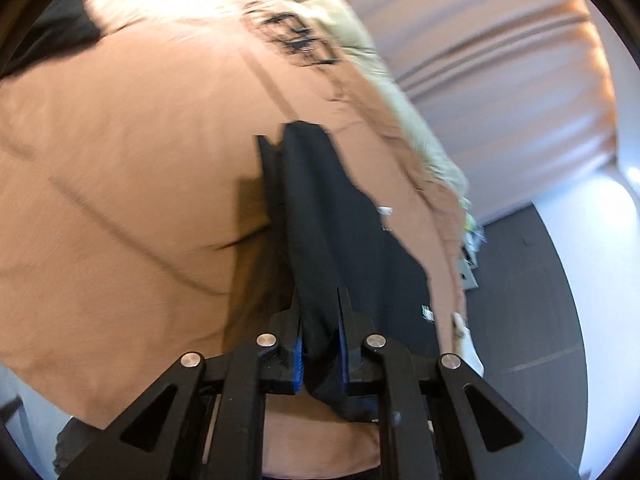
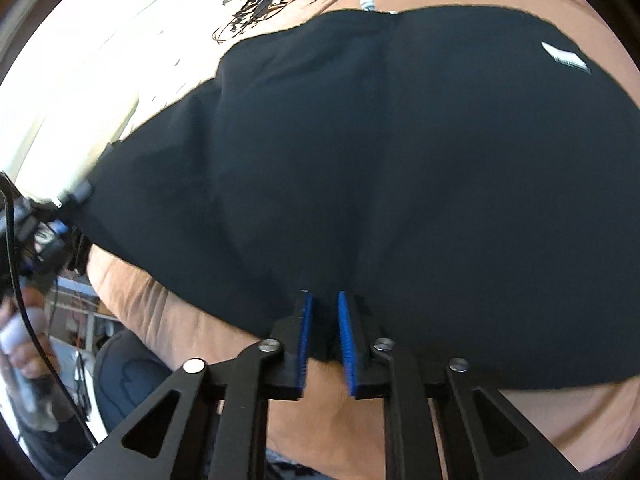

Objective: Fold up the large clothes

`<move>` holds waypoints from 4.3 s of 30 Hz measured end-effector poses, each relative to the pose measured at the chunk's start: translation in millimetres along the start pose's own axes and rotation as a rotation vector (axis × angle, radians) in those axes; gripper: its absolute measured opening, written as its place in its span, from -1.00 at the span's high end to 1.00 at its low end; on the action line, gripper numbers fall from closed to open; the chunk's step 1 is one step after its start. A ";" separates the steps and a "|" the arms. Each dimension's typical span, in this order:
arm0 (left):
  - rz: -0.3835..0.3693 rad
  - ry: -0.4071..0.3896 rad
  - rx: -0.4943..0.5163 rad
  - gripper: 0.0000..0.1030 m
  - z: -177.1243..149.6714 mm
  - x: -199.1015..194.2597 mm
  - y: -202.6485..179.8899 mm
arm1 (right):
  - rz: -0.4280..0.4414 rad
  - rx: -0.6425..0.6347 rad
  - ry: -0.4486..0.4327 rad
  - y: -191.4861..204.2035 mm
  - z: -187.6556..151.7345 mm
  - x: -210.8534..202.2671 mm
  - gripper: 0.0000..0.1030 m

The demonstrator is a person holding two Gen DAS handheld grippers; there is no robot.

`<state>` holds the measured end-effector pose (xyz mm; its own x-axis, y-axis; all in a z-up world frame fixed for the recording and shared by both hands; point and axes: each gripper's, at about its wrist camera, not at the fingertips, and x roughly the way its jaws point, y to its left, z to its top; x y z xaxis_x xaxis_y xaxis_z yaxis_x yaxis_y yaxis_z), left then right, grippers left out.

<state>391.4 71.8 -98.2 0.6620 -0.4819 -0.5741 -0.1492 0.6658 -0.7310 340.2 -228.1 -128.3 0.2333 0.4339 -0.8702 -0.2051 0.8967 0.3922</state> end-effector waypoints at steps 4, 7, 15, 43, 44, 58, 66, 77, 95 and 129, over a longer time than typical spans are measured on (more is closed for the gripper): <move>-0.045 0.007 0.085 0.74 1.6 3.1 -43.7 | 0.055 0.026 0.000 -9.5 -7.4 2.1 0.77; -0.082 0.018 0.151 0.74 2.6 7.5 -79.3 | 0.099 0.041 0.003 -19.0 -6.8 -4.9 0.78; -0.130 0.084 0.290 0.74 -13.9 27.9 -152.1 | 0.154 0.100 -0.118 -52.9 -6.4 -58.8 0.78; -0.149 0.539 0.473 -0.40 -122.5 192.2 -250.7 | 0.119 0.491 -0.408 -202.2 -75.6 -183.7 -0.52; -0.147 0.512 0.469 -0.54 -120.2 185.2 -247.7 | 0.139 0.487 -0.414 -205.1 -73.0 -185.6 -0.56; 0.071 0.356 0.354 -0.54 -68.2 155.3 -144.7 | 0.199 0.332 -0.364 -150.4 5.7 -153.0 -0.63; 0.162 0.369 0.332 -0.54 -69.0 165.0 -108.1 | 0.158 0.320 -0.363 -162.7 -4.1 -146.1 0.70; 0.188 0.405 0.372 -0.35 -89.3 190.0 -107.6 | 0.103 0.427 -0.312 -205.0 -49.7 -130.4 0.80; 0.175 0.384 0.424 -0.03 -84.8 194.9 -121.1 | 0.061 0.365 -0.301 -216.8 -13.1 -153.3 -0.50; 0.152 0.389 0.414 -0.03 -62.5 217.4 -122.3 | 0.394 0.334 -0.108 -274.5 117.5 -61.3 -0.61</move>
<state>507.6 -150.0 -156.7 0.3252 -0.4851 -0.8117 0.1294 0.8732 -0.4700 493.9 -490.7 -147.6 0.3000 0.7341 -0.6091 0.0127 0.6354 0.7721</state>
